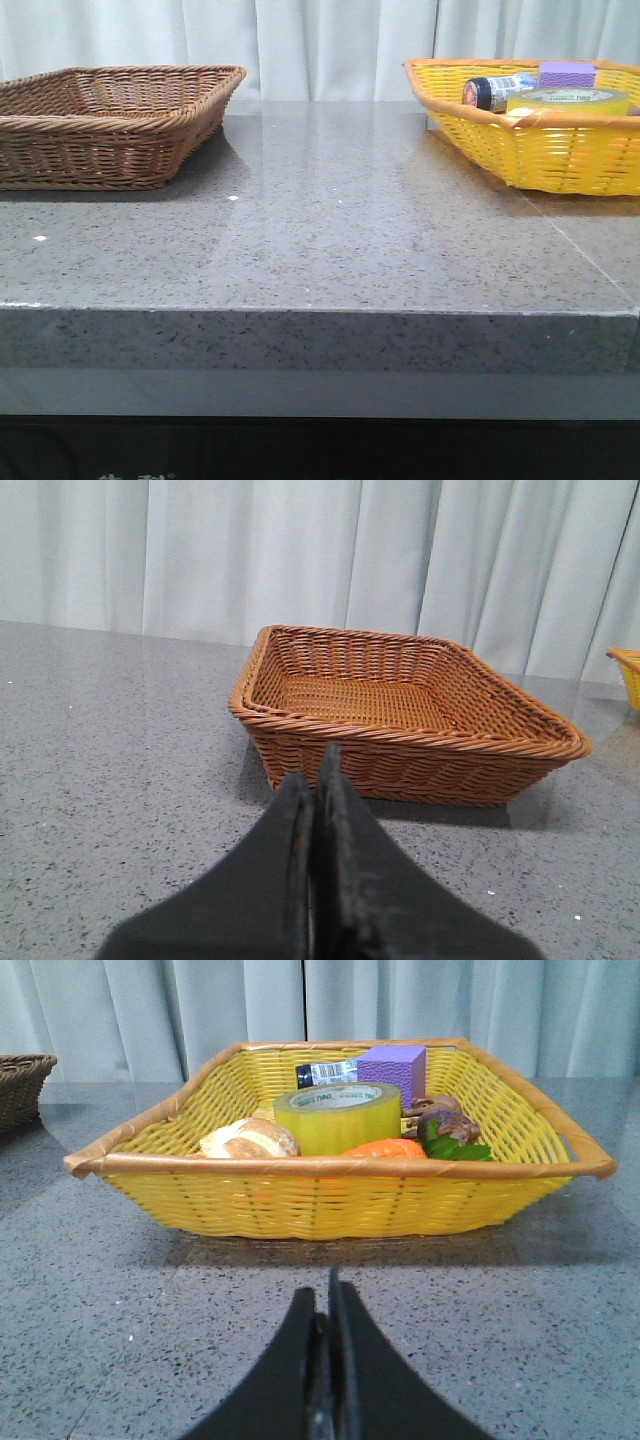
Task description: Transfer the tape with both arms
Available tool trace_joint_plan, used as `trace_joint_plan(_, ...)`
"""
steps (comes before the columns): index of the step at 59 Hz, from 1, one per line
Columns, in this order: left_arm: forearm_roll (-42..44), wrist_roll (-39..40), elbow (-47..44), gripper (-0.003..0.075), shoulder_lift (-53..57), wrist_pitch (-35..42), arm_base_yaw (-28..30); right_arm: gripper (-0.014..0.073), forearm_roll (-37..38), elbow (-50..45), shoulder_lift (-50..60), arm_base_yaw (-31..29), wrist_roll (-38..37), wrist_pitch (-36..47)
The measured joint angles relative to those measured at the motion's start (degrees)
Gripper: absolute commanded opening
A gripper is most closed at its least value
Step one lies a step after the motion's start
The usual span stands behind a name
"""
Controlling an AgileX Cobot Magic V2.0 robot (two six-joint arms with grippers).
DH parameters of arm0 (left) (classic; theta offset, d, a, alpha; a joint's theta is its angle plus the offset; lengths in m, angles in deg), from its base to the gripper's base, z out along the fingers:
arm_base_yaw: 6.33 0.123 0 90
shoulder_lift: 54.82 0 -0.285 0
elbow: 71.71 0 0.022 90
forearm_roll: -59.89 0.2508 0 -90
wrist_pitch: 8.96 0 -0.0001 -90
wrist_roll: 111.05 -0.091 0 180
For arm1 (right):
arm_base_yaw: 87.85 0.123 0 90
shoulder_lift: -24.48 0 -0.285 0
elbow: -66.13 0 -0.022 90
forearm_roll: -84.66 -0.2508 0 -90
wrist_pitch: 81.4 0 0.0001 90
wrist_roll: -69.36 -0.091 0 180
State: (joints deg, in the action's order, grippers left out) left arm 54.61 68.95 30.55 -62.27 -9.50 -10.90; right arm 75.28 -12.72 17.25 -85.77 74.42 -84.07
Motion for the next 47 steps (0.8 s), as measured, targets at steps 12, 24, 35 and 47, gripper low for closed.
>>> trace_joint_plan(12,0.0,0.0,0.0,-0.002,0.0,0.0,0.0,-0.0067,0.0,0.0,0.0,0.0,0.0,0.0)
trace_joint_plan(24,0.0,0.0,0.0,-0.002,0.0,0.0,0.0,-0.0067,0.0,0.0,0.0,0.0,0.0,0.0)
trace_joint_plan(35,0.0,0.0,0.0,-0.002,0.0,0.0,0.0,-0.0067,0.0,0.0,0.0,0.0,0.0,0.0)
trace_joint_plan(47,0.0,0.0,0.0,-0.002,0.0,1.4,0.0,-0.0067,0.0,0.0,0.0,0.0,0.0,2.2)
